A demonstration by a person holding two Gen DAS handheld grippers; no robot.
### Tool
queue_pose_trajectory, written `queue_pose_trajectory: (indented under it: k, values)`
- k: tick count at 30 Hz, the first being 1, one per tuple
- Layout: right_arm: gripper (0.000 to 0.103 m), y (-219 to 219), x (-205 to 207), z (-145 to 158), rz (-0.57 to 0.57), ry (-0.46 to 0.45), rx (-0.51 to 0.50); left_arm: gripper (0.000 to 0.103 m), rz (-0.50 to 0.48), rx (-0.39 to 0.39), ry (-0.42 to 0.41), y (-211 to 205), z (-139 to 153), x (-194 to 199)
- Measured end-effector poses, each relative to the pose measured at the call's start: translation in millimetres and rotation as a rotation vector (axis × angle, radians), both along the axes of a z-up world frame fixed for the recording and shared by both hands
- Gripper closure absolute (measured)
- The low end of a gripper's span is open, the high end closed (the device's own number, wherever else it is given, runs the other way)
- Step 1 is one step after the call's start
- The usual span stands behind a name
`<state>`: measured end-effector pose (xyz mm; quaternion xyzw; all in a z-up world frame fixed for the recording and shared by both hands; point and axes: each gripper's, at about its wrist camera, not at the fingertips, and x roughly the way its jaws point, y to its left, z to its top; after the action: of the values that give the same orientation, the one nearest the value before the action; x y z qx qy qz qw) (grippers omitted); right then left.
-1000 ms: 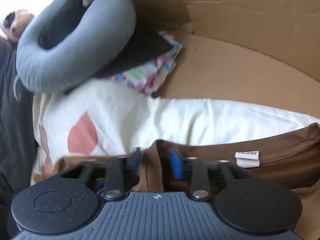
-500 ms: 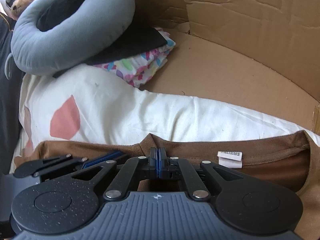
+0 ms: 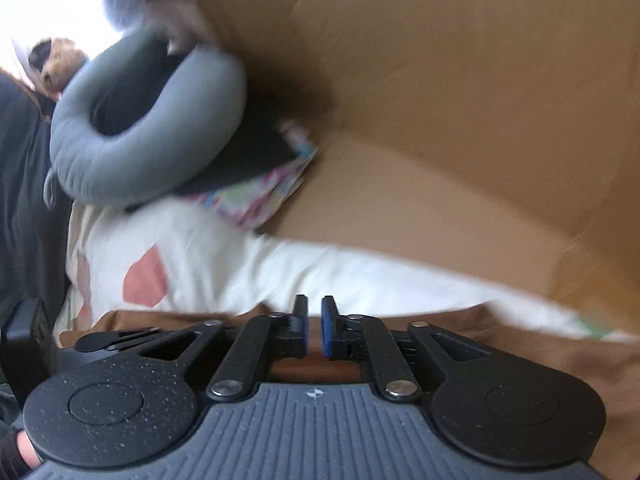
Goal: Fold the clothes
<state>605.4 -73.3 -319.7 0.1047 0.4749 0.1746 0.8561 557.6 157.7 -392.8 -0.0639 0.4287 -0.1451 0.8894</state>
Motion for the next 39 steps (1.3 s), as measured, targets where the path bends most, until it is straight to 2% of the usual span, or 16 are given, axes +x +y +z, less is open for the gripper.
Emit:
queue_pose_trajectory:
  k: [3,6,8,11,16,23,27,30,34,36,37,39]
  values:
    - [0.093,-38,-2,14,-0.041,-0.037,-0.046,0.1,0.017,-0.002,-0.02,5,6,1]
    - [0.093,-70,-4,15,-0.078,-0.054,-0.102,0.1,0.025,0.019,-0.035,8,13,4]
    - [0.093,-84,-7,7,-0.091,-0.046,-0.132,0.099,0.014,0.043,-0.038,7,14,9]
    - [0.093,-93,-10,-10,-0.09,-0.028,-0.168,0.092,-0.023,0.076,-0.04,1,13,15]
    - [0.093,-85,-13,-42,-0.051,-0.009,-0.225,0.088,-0.08,0.123,-0.04,-9,12,19]
    - [0.093,-62,-13,-65,-0.005,-0.033,-0.211,0.087,-0.098,0.147,-0.076,-18,18,12]
    - [0.093,-53,-18,-62,0.03,-0.056,-0.158,0.084,-0.064,0.121,-0.091,-14,23,3]
    - [0.093,-48,-20,-62,0.064,-0.066,-0.157,0.084,-0.034,0.098,-0.085,-9,25,-4]
    - [0.092,-63,-22,-47,0.055,-0.081,-0.118,0.084,-0.012,0.081,-0.095,-5,32,-17]
    - [0.087,-75,-25,-35,0.054,-0.098,-0.118,0.083,0.003,0.074,-0.092,-3,36,-24]
    - [0.077,-82,-28,-30,0.05,-0.105,-0.118,0.083,0.012,0.072,-0.088,-1,38,-27]
    - [0.072,-97,-33,-21,0.034,-0.114,-0.114,0.082,0.035,0.071,-0.074,1,42,-35]
